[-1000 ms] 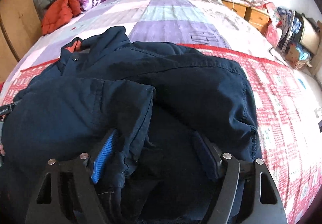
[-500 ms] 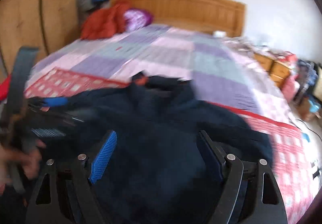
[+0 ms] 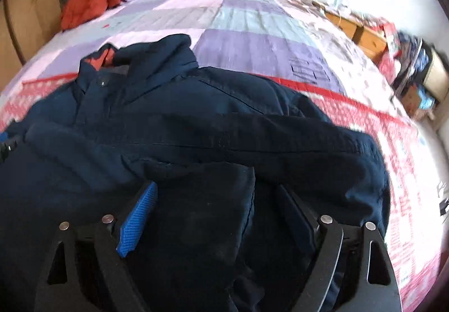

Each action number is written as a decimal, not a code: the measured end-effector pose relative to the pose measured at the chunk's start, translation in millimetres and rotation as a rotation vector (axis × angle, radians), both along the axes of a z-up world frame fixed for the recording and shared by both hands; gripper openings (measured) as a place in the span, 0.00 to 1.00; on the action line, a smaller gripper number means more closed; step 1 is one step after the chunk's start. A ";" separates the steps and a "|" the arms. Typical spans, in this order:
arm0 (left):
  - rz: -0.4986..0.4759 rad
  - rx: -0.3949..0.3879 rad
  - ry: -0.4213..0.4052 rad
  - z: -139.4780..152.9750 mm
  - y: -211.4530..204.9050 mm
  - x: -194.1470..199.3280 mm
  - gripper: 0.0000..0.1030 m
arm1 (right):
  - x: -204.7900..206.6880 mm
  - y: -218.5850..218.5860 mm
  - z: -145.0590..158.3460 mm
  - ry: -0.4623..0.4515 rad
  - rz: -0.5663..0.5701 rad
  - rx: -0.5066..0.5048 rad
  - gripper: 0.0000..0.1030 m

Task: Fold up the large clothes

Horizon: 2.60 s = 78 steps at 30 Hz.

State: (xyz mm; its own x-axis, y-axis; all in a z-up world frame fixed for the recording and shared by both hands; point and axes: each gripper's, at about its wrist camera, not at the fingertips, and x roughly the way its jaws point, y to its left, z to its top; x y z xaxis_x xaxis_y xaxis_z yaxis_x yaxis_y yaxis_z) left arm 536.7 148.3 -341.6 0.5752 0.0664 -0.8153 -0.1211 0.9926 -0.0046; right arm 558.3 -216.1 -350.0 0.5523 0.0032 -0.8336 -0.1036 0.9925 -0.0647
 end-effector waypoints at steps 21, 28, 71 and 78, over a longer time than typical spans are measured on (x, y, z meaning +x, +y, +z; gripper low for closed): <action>-0.092 -0.006 -0.086 44.2 -31.5 -28.3 1.00 | -4.6 3.9 62.6 -0.060 0.035 0.106 0.13; -0.091 0.039 -0.040 28.7 -40.2 -10.6 1.00 | 23.1 -27.5 42.8 0.013 -0.044 0.051 0.13; 0.007 0.017 -0.016 34.6 15.6 -87.7 1.00 | -74.6 37.5 42.2 -0.063 0.111 -0.079 0.42; -0.193 0.007 0.079 -0.3 -53.0 -167.8 1.00 | -183.6 97.5 1.8 0.092 0.235 -0.033 0.55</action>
State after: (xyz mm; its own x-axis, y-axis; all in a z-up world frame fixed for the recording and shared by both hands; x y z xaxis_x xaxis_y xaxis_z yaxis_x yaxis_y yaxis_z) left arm 368.8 95.3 -341.9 0.5123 -0.0327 -0.8582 0.0713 0.9974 0.0045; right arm 374.7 -118.6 -348.2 0.4613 0.0946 -0.8822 -0.3382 0.9380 -0.0762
